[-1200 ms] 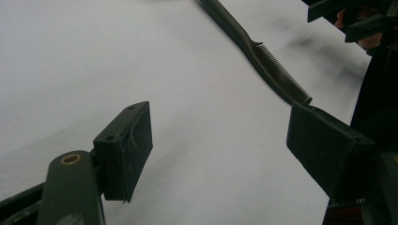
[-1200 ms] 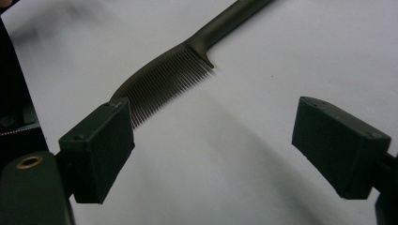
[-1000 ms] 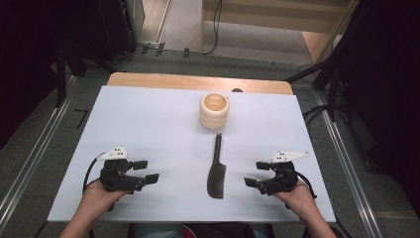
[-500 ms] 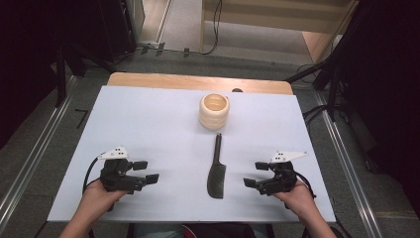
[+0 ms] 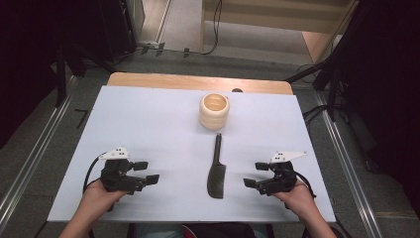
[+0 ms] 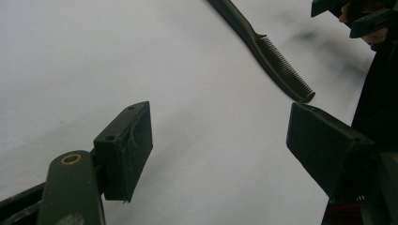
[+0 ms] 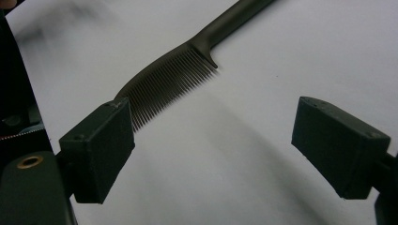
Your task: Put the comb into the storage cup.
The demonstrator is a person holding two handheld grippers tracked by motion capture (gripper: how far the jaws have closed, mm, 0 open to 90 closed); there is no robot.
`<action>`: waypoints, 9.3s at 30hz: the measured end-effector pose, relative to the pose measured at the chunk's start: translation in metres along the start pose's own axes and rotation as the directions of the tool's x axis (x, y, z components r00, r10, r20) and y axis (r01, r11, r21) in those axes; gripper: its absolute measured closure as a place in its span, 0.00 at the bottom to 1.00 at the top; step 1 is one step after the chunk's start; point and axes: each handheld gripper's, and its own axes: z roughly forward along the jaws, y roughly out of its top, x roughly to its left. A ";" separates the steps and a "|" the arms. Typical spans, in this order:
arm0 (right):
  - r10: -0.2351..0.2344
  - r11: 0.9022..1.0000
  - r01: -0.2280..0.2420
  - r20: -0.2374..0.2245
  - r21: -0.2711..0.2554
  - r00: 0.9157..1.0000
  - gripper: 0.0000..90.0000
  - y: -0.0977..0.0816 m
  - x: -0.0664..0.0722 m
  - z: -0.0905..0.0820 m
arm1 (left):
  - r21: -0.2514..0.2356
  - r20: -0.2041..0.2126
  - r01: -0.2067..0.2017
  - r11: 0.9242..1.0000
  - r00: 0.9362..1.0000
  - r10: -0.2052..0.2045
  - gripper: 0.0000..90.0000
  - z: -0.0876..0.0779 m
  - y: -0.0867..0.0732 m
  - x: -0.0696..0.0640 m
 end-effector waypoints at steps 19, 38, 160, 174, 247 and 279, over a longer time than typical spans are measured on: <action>0.006 1.000 -0.006 -0.001 -0.002 1.000 0.13 0.000 -0.001 0.000 | 0.007 0.002 -0.001 1.000 1.000 0.001 0.26 0.001 0.000 0.000; 0.000 1.000 0.001 0.020 -0.025 1.000 0.13 0.008 -0.006 0.001 | 0.014 -0.002 0.001 1.000 1.000 -0.001 0.26 0.001 0.000 0.001; -0.061 0.995 0.059 0.023 0.080 0.998 0.97 0.119 -0.016 0.115 | 0.029 -0.009 0.006 1.000 1.000 -0.006 0.26 0.001 0.000 0.003; -0.063 0.990 0.056 0.050 0.129 0.997 0.97 0.113 -0.023 0.129 | 0.028 -0.004 0.005 1.000 1.000 -0.005 0.26 0.001 0.000 0.003; -0.042 0.979 0.029 0.058 0.203 0.997 0.97 0.049 -0.017 0.073 | 0.019 0.009 -0.020 1.000 1.000 0.020 0.27 0.007 0.006 0.002; -0.024 0.998 0.027 0.049 -0.051 0.998 0.54 0.045 0.002 0.026 | 0.022 0.014 -0.028 0.999 1.000 0.028 0.27 0.008 0.008 0.002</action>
